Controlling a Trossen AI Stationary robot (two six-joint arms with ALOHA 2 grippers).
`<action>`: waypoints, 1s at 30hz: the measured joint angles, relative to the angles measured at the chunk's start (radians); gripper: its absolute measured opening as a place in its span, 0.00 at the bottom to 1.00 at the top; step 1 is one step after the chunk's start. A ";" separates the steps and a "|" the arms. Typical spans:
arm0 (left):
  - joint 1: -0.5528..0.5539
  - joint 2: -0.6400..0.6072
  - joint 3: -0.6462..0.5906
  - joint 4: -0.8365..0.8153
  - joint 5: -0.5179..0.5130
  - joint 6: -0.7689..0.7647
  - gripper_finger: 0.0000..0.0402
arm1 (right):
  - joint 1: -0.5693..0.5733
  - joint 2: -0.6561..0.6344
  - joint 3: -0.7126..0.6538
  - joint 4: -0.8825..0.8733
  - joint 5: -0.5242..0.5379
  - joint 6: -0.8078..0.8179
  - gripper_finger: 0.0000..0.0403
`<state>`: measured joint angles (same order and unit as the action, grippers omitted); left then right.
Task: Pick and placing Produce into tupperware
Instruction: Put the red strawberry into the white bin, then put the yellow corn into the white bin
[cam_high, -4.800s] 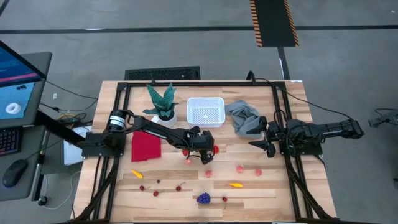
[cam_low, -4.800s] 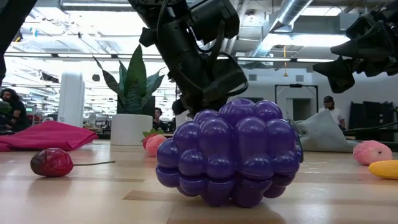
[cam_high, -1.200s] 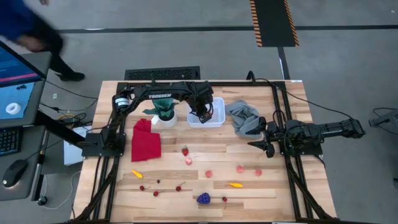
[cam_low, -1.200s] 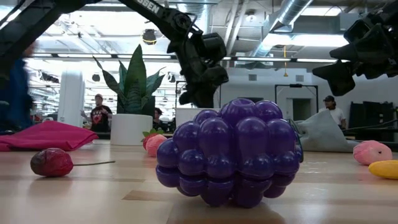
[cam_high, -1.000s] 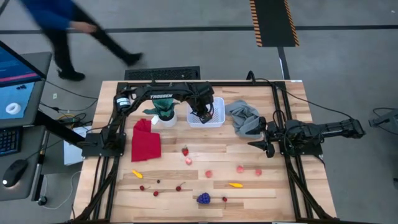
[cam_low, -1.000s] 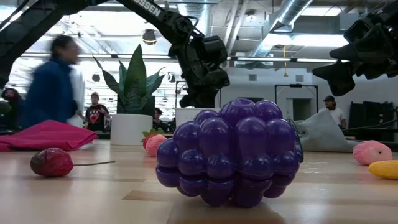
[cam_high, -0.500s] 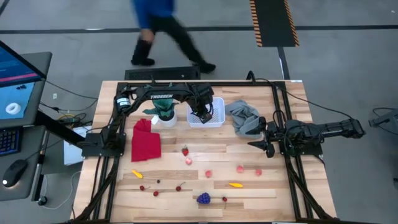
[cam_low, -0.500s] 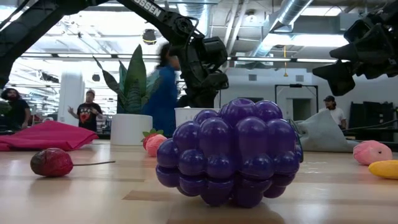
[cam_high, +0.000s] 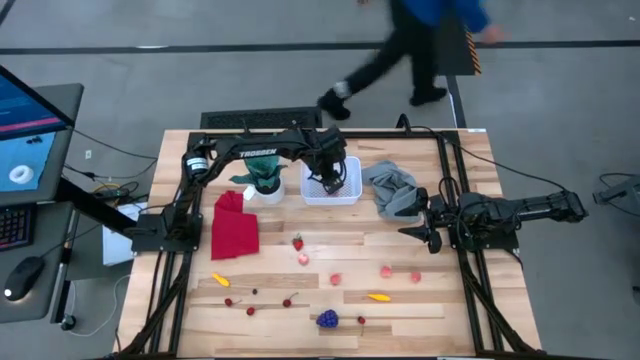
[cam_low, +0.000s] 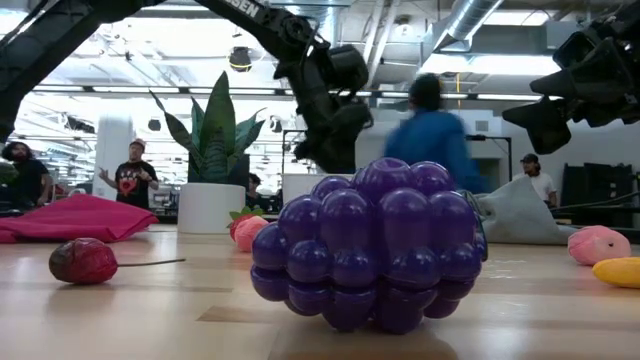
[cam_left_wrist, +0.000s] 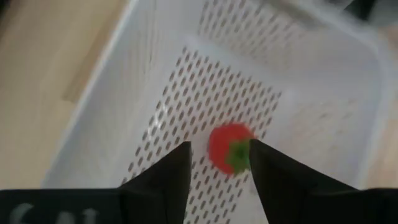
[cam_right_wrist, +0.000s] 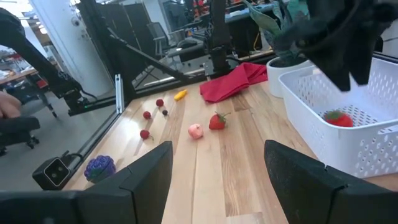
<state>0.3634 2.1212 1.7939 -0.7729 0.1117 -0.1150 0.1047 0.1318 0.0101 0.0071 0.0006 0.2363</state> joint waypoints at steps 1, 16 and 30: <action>0.000 -0.001 0.015 -0.008 0.007 0.000 0.39 | 0.000 0.000 0.000 0.000 0.000 0.000 0.69; -0.071 -0.165 0.129 -0.092 -0.010 0.064 0.39 | 0.000 0.000 0.000 -0.006 -0.001 0.001 0.69; -0.333 -0.461 0.129 -0.127 -0.259 0.076 0.39 | 0.001 0.020 0.001 -0.007 -0.003 0.026 0.69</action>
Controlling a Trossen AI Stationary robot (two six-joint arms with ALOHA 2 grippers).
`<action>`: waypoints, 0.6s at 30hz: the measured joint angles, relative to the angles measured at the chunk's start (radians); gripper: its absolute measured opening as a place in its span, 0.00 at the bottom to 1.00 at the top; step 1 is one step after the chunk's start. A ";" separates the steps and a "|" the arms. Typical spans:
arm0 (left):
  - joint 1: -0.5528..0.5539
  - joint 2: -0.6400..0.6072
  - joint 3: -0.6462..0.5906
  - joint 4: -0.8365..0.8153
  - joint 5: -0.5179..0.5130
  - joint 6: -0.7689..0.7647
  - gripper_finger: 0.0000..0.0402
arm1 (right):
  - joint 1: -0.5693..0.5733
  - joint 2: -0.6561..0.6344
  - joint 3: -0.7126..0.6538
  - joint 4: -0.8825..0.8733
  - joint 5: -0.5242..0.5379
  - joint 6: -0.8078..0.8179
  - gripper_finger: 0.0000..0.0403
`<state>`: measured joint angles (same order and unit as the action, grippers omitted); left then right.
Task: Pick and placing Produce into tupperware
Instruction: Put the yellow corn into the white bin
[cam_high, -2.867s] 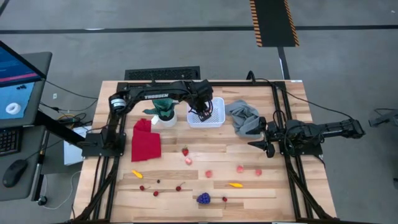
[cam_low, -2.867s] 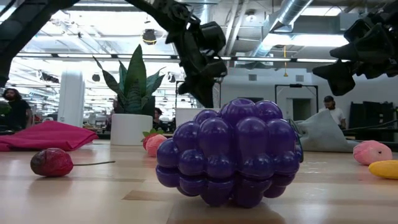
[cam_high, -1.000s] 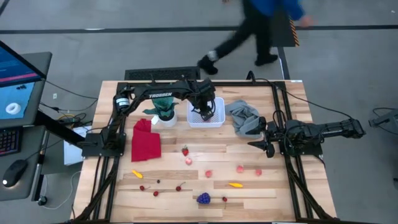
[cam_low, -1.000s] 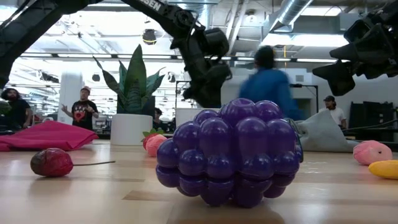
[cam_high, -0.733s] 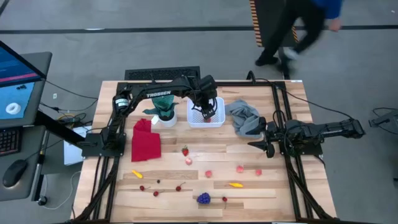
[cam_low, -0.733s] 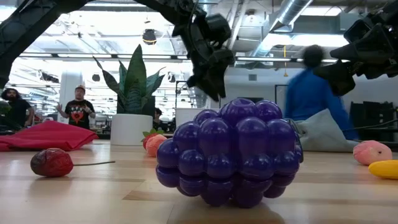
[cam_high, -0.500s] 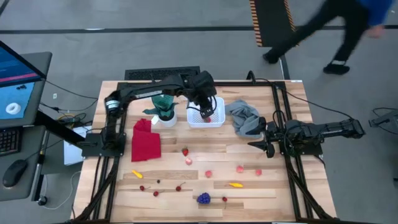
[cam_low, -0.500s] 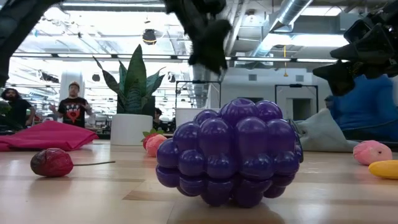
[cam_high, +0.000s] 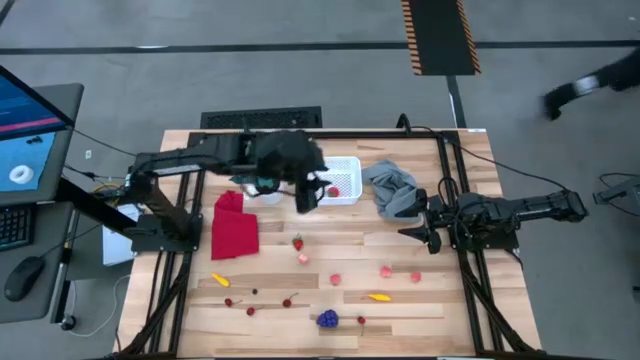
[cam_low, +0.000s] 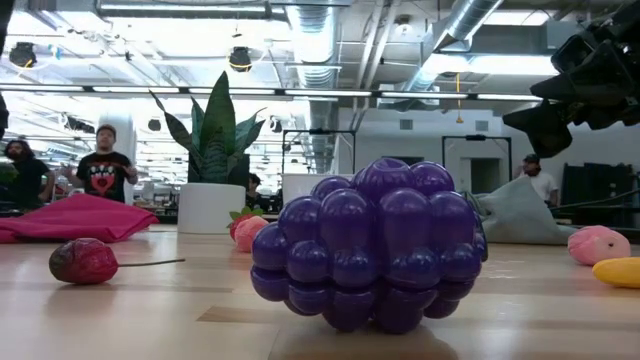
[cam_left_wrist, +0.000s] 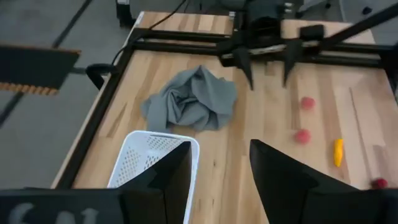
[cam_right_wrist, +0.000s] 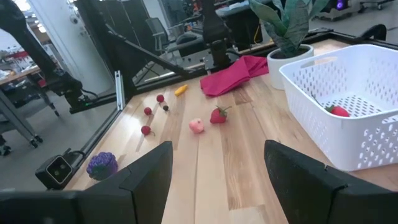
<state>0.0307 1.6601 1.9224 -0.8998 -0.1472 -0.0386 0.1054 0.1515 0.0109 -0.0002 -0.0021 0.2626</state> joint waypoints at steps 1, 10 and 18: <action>-0.023 -0.016 0.000 -0.005 -0.021 0.000 0.39 | 0.000 0.001 0.000 0.000 0.000 0.000 0.69; -0.205 -0.211 -0.159 0.200 -0.063 0.059 0.39 | 0.000 0.005 0.000 0.000 -0.001 0.000 0.69; -0.290 -0.505 -0.581 0.530 -0.050 0.073 0.39 | 0.000 0.005 0.000 0.007 0.000 -0.026 0.69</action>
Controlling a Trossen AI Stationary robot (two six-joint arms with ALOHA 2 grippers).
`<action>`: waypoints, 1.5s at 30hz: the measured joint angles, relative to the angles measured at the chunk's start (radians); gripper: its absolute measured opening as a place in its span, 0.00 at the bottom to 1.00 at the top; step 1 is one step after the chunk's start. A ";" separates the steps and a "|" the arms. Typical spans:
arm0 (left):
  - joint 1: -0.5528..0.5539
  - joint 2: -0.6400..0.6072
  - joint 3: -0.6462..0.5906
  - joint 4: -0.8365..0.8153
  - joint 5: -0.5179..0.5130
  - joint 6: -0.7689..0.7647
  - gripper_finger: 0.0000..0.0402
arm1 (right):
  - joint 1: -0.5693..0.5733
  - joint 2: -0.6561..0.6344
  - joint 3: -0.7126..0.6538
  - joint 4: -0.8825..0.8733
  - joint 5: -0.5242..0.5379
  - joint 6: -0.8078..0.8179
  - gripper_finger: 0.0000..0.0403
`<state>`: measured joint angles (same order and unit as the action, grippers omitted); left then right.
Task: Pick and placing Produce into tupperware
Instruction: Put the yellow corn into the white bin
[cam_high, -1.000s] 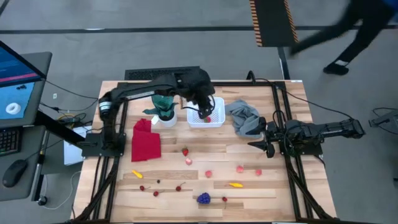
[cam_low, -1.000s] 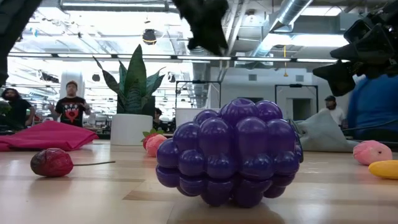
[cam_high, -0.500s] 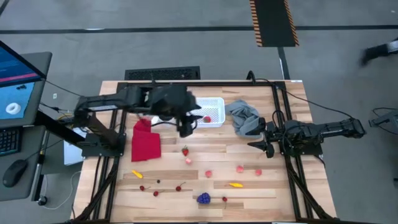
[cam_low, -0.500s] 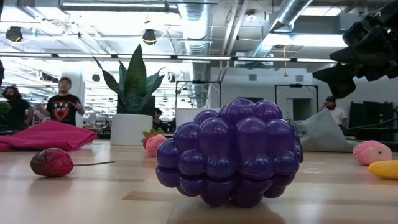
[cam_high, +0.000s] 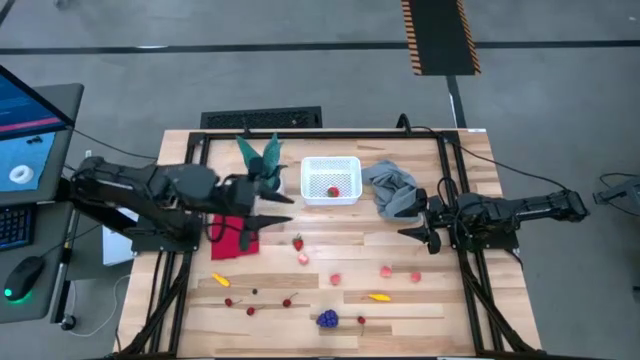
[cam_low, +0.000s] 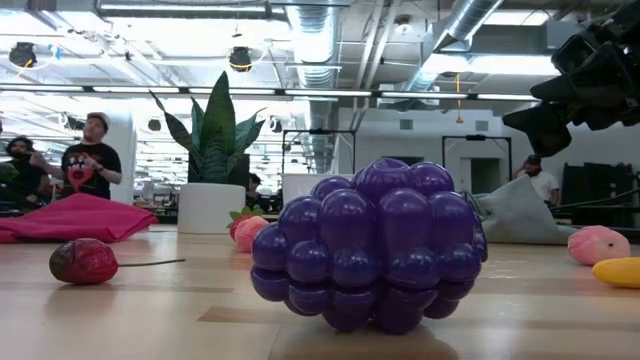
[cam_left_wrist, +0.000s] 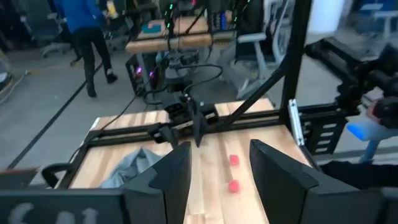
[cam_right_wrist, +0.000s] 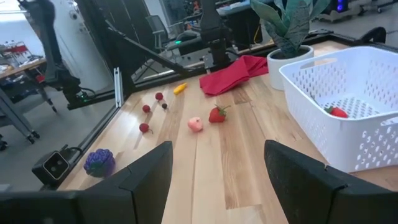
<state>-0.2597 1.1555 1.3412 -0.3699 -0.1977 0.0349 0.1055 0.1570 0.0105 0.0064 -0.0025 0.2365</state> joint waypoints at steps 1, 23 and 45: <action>-0.008 -0.037 -0.058 0.040 0.002 -0.001 0.39 | 0.000 0.000 0.000 0.003 0.000 -0.006 0.69; -0.074 -0.501 -0.944 0.760 0.008 0.025 0.39 | 0.009 0.000 0.000 0.090 0.032 -0.051 0.69; -0.072 -0.577 -1.185 0.854 -0.191 -0.077 0.39 | 0.109 0.252 0.206 -0.060 0.032 -0.065 0.69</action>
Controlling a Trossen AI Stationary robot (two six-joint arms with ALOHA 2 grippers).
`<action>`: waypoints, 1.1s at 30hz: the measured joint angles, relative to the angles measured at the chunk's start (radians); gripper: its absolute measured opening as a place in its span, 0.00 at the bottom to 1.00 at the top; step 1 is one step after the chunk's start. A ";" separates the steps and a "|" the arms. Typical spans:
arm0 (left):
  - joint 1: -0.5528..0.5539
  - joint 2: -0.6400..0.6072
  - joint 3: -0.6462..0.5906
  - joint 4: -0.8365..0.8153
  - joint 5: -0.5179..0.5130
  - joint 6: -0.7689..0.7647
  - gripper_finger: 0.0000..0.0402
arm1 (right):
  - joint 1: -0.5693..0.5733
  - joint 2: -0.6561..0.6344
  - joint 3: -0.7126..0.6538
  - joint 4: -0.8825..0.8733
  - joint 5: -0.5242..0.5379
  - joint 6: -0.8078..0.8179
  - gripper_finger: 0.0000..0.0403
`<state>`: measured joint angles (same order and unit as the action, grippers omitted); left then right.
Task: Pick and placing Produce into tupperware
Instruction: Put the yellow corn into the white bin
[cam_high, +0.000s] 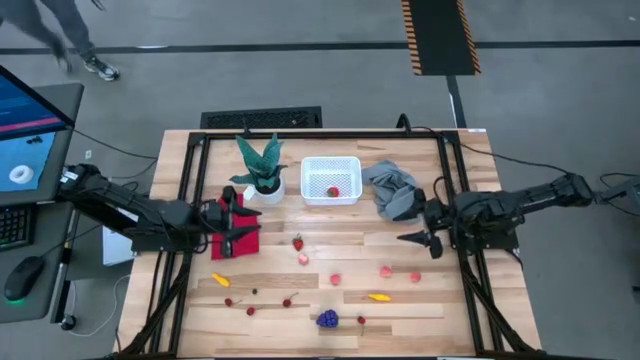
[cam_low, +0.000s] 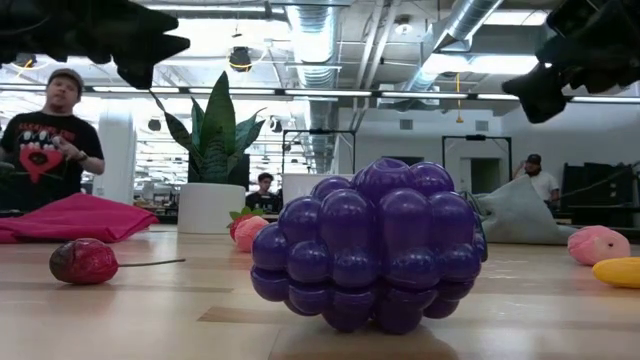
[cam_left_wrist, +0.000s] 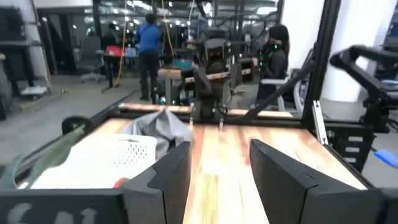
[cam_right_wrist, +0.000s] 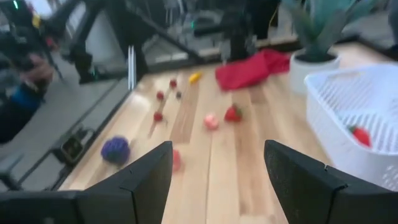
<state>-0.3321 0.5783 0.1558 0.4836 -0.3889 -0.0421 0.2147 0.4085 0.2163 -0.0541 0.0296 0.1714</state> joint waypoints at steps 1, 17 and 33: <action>0.000 0.000 0.000 -0.011 0.007 -0.003 0.39 | 0.010 0.032 0.014 -0.005 0.002 0.014 0.69; -0.001 -0.001 0.000 -0.022 0.026 -0.049 0.39 | 0.311 0.585 0.233 -0.108 0.039 0.294 0.68; -0.001 -0.001 0.000 -0.005 0.027 -0.071 0.39 | 0.455 1.018 0.446 -0.264 0.103 0.431 0.68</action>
<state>-0.3328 0.5777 0.1558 0.4789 -0.3623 -0.1127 0.6694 1.4269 0.6620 -0.3176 0.1324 0.6028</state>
